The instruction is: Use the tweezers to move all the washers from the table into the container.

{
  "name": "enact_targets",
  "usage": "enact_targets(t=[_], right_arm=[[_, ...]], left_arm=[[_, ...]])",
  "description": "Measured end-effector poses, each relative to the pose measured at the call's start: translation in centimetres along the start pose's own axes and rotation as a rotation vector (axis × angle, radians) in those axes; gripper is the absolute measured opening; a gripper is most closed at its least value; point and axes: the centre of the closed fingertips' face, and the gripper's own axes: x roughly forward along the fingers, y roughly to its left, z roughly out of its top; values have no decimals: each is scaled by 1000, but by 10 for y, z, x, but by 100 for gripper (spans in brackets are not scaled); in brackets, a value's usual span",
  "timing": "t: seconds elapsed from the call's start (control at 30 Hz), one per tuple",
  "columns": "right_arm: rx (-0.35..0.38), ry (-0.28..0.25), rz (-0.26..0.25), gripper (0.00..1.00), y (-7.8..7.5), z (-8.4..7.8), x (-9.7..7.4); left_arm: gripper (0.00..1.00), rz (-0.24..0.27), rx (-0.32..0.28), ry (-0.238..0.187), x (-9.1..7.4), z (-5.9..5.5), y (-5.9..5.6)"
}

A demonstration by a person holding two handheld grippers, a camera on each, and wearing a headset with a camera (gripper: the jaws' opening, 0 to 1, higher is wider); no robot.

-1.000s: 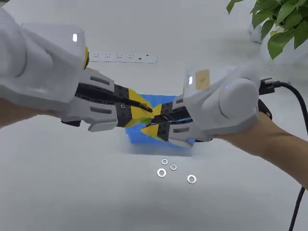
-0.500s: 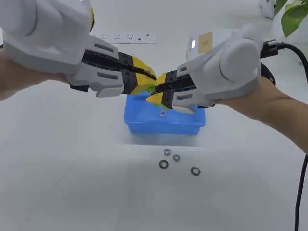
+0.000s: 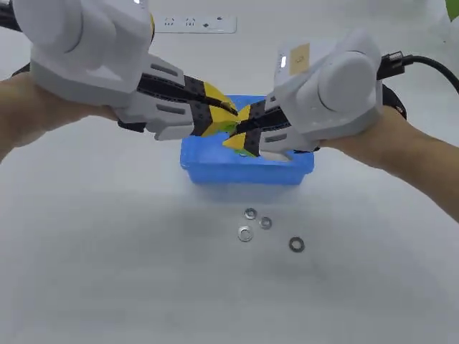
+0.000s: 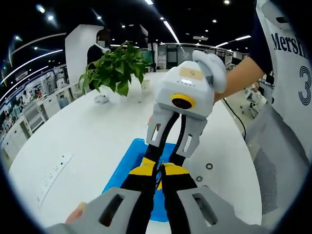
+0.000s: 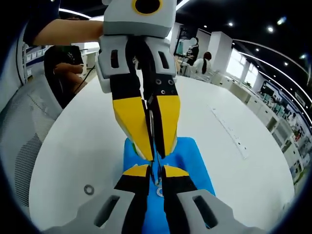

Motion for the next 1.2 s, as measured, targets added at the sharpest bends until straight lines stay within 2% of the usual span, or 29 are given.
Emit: enact_targets(t=[0.13,0.27,0.43,0.7,0.87,1.07,1.1,1.2], right_arm=[[18,3,8,10,2,-5,3],[31,6,17,10,4,-8,6],[40,11,21,11,5,-12,10],[38,15,17,11,5,-11,7],[23,11,10,12,6,-5,0],[2,6,-2,12,10,6,-12],[-11,6,-6,12,11,9,-15],[-24,2,-8,12,15,16,-23]], left_arm=[[8,0,-34,-13,4,-5,2],[8,-7,-39,-2,7,-11,2],[8,-9,-60,2,6,-11,0],[8,-11,-52,3,6,-8,-3],[8,-12,-38,-3,1,-1,-8],[8,-10,8,-2,-6,12,-17],[8,-9,33,0,-8,16,-20],[8,-13,58,4,-13,23,-28]])
